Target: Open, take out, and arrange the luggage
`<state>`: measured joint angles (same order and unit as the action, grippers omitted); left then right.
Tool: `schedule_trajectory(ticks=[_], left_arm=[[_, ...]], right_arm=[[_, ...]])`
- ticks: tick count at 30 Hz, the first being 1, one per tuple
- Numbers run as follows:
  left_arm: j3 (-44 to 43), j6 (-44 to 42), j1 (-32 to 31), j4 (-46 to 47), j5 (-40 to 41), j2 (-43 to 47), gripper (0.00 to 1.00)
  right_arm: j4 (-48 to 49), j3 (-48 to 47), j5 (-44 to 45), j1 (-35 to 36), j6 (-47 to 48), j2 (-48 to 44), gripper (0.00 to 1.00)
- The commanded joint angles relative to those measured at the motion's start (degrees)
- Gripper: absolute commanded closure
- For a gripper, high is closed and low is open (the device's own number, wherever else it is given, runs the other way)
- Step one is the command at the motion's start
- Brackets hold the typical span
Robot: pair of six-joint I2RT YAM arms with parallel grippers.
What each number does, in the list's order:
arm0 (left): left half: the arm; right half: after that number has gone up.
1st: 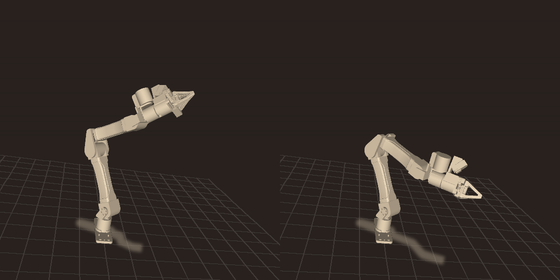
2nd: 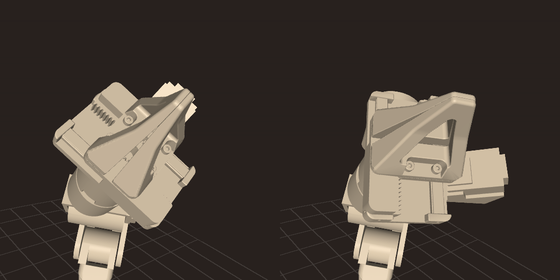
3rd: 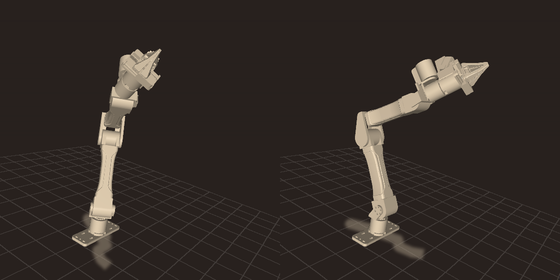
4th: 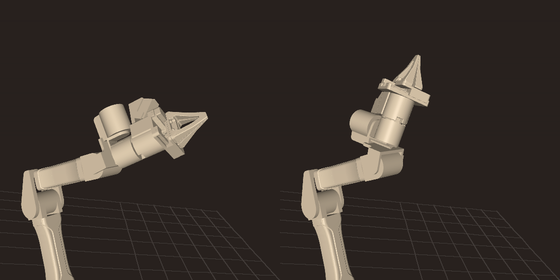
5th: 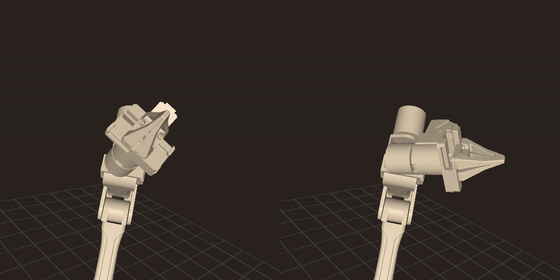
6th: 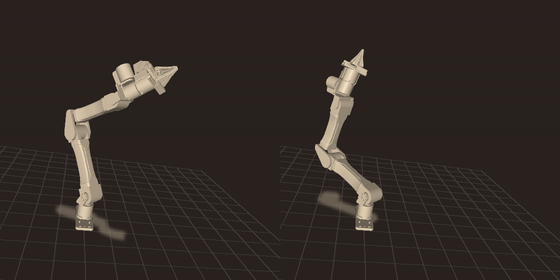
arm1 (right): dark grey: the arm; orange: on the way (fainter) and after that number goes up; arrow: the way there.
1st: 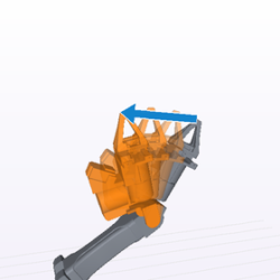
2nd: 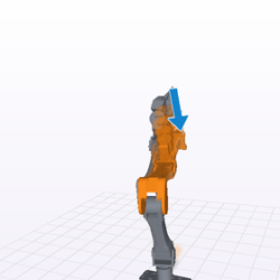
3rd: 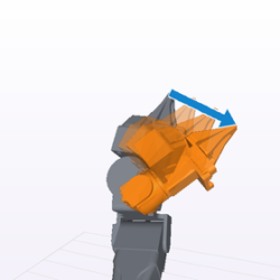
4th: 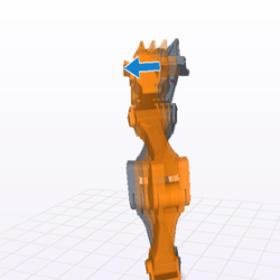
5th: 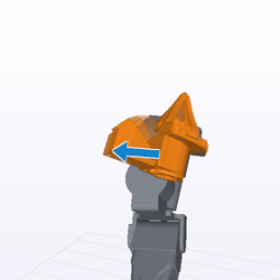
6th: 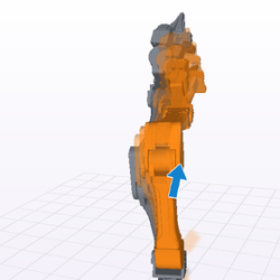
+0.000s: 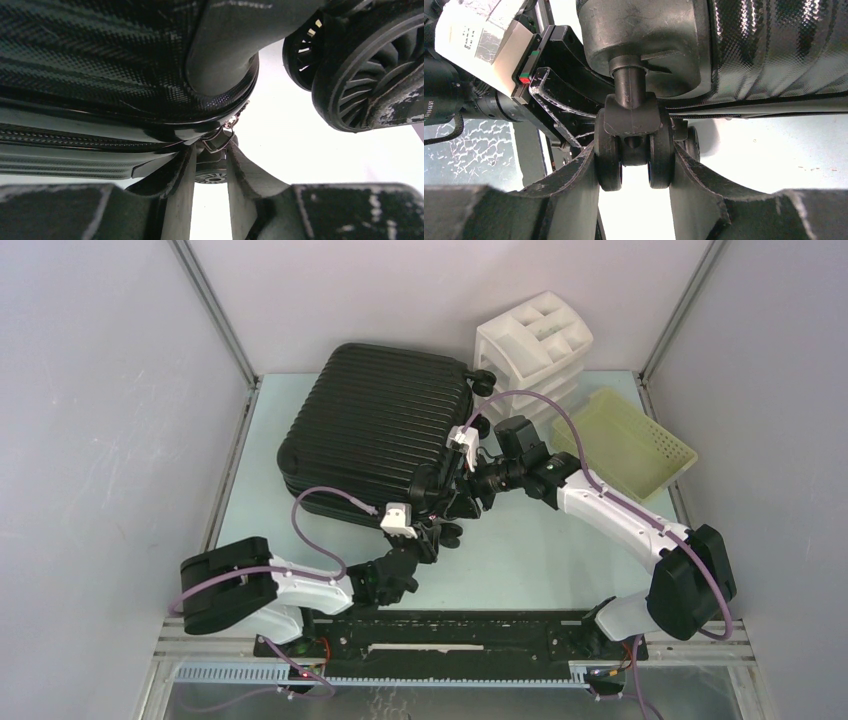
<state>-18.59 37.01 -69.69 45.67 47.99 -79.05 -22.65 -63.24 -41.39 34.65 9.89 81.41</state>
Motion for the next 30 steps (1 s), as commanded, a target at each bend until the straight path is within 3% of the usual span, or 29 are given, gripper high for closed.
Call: schedule_trajectory(ticks=[1,13,17,22,26,30], left_arm=[[-3.5,-3.1,0.9,6.5,6.8,-0.7,0.67],[-4.6,-5.1,0.9,9.6,9.7,-2.3,0.67],[-5.2,-5.1,0.9,9.6,10.8,-2.9,0.71],[-4.8,-5.0,0.8,9.5,10.7,-2.3,0.82],[-4.1,-5.0,0.7,9.6,10.3,-1.6,0.99],[-3.3,-5.6,0.7,9.6,9.1,-0.9,1.00]], right_arm=[[7.5,-1.5,0.1,0.1,-1.3,-2.3,1.00],[7.4,-1.6,0.2,0.2,-1.0,-2.0,1.00],[7.3,-1.6,0.3,0.3,-0.9,-2.0,1.00],[7.2,-1.6,0.3,0.3,-0.8,-1.8,1.00],[7.1,-1.6,0.4,0.2,-0.6,-1.7,1.00],[6.9,-1.6,0.6,0.2,-0.3,-1.4,1.00]])
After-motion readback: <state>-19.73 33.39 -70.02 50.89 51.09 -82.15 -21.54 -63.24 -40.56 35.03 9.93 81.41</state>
